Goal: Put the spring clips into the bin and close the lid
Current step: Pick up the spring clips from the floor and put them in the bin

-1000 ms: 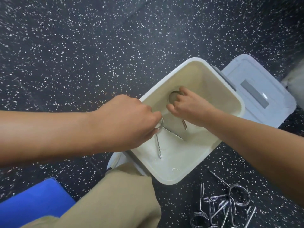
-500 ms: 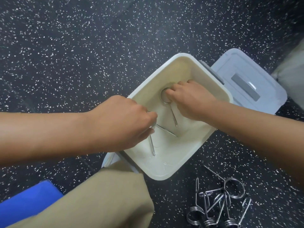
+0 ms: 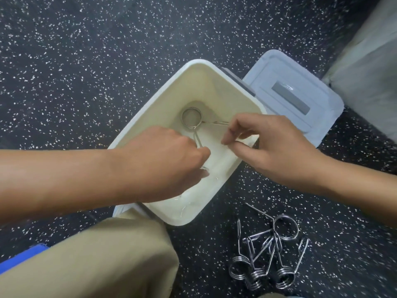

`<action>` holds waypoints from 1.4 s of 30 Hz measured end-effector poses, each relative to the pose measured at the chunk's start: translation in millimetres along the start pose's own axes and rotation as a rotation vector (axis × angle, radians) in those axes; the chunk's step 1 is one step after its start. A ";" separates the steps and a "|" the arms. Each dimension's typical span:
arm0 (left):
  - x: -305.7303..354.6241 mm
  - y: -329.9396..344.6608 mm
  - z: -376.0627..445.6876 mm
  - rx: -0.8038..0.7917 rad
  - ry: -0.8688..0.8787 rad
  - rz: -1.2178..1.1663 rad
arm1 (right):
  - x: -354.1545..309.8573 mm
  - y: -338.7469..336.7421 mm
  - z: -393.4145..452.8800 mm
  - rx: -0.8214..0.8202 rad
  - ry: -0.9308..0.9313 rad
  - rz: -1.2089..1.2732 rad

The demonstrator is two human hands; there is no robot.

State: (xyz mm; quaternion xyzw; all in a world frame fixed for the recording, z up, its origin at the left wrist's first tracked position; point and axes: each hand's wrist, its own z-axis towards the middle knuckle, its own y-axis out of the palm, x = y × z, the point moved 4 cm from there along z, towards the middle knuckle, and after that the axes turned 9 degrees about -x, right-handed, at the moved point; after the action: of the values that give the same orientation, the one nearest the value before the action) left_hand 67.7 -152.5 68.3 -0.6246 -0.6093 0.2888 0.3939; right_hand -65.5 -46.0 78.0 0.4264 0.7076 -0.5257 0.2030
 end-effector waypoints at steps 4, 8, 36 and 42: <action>16.5 -4.4 8.5 0.018 0.032 0.023 | 7.7 -16.5 -34.9 0.053 0.034 0.058; 36.4 -5.1 13.7 -0.012 0.079 0.038 | 23.5 -23.6 -67.4 0.096 0.091 0.119; 164.1 79.6 60.4 -0.453 0.246 -0.210 | 165.3 128.9 -162.5 -0.116 0.516 -0.330; 184.6 99.6 66.3 -0.488 0.277 -0.183 | 179.0 112.4 -179.2 0.309 0.479 -0.199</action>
State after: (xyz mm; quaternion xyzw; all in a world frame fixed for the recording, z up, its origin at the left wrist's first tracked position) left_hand 81.9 44.6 -28.5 -0.6768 -0.6551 0.0090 0.3358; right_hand -44.1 197.6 -52.4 0.4927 0.6852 -0.5288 -0.0896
